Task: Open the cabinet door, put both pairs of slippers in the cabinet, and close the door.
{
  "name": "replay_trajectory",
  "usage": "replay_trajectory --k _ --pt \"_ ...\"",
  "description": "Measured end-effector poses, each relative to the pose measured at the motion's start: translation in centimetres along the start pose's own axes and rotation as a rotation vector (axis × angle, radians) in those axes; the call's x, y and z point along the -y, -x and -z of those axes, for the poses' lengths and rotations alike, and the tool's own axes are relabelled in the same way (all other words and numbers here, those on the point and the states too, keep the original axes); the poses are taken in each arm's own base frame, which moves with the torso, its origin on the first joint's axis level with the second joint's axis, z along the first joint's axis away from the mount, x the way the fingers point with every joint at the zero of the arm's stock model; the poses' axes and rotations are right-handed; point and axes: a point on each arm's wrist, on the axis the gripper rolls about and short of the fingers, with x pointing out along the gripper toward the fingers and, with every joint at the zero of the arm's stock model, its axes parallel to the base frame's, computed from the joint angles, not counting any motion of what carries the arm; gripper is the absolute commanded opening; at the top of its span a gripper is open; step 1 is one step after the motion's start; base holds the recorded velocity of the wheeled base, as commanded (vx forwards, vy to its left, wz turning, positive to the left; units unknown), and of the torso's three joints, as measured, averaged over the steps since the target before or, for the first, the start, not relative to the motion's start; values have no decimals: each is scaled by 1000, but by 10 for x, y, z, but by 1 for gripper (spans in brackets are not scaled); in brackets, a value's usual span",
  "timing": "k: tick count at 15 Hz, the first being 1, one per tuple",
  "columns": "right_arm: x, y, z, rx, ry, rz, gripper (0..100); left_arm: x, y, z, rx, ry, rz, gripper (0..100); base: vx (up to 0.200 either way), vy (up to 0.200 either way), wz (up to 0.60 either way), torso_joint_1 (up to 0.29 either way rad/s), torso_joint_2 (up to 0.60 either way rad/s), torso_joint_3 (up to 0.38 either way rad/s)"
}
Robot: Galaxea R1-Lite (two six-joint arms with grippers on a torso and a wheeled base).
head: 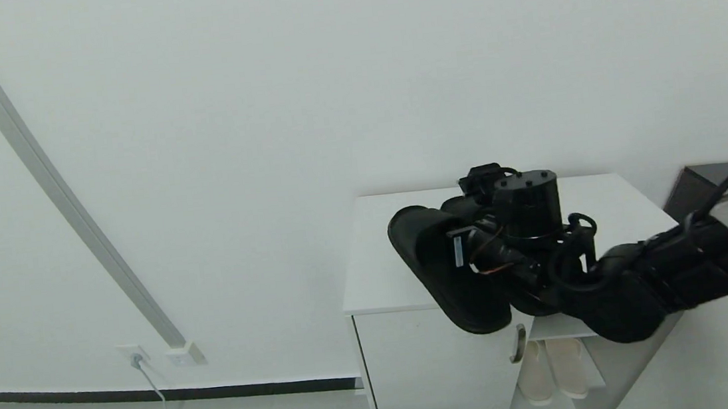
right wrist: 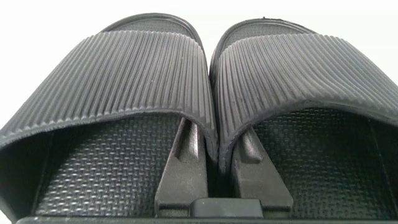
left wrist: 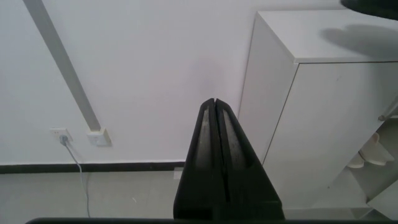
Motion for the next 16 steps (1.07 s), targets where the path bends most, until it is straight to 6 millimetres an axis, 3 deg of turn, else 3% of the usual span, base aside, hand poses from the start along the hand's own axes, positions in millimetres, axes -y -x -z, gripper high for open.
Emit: replay_trajectory --k 3,6,9,16 --pt "1 57 3 -36 15 -83 0 0 0 0 0 0 -1 0 0 0 0 0 0 0" --pt "2 101 11 -65 17 -152 0 0 0 0 0 0 -1 0 0 0 0 0 0 0" --pt "-2 117 9 -58 19 -191 0 0 0 0 0 0 0 0 0 0 0 0 0 0" --pt "-7 125 7 -48 17 -218 0 0 0 0 -1 0 0 0 0 0 0 0 0 0"
